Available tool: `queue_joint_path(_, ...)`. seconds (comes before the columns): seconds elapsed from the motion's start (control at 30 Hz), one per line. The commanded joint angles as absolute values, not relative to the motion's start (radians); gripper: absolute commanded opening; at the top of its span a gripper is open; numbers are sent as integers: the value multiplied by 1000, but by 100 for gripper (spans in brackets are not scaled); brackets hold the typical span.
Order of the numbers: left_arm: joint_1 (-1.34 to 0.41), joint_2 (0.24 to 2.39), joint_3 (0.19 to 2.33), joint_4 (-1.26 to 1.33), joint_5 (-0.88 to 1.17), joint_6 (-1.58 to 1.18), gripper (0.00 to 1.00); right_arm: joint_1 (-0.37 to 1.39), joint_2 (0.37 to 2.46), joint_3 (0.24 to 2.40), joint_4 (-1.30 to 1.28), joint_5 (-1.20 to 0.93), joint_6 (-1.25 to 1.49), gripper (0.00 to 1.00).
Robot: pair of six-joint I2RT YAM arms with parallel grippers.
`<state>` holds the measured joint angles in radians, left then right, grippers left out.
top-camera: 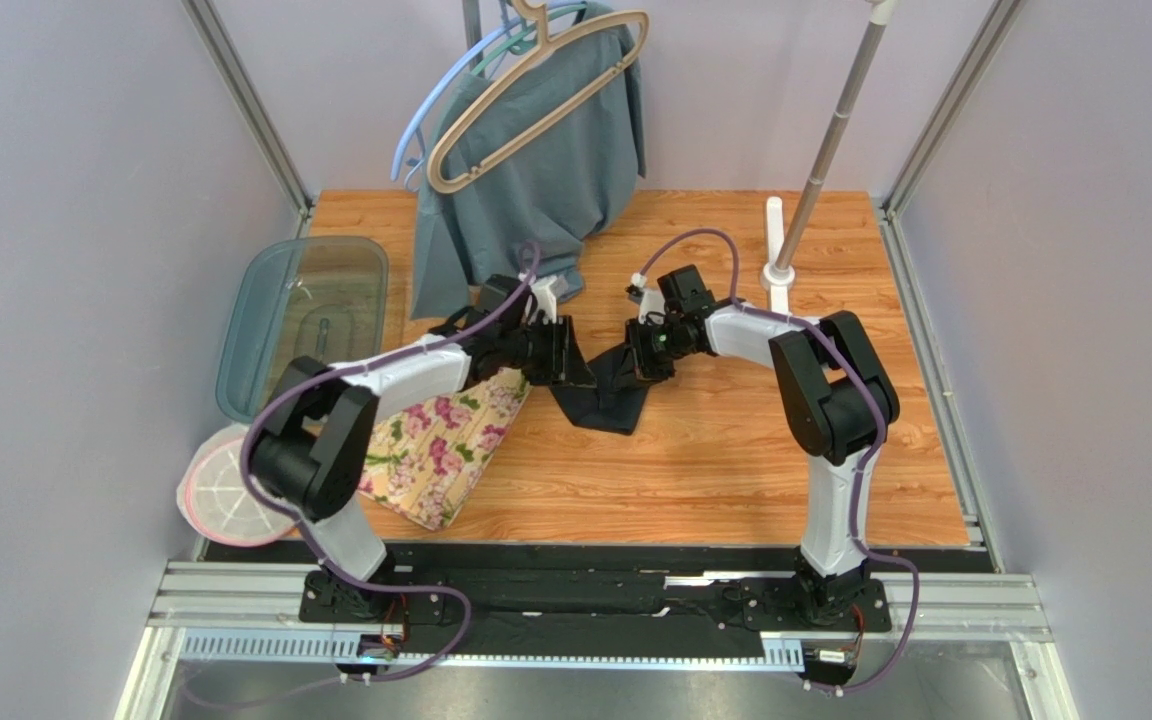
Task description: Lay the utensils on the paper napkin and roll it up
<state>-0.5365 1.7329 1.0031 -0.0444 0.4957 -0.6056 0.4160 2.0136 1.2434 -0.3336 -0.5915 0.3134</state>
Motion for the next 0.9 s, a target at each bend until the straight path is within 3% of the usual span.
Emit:
queue_joint_path(0.0,-531,1597,996,-72,569,-534,41,430,2054,1186,-452,-632,169,0)
queue_joint_path(0.17,-555,1641,928,64,647,-640,31,430,2045,1155,-468,-687,129,0)
queue_joint_path(0.5,-601,1825,950,267,632,-752,24,430,2043,1175,-459,-726,164,0)
queue_joint_path(0.87,-555,1934,997,43,525,-627,8,430,1979,1213,-477,-747,173,2)
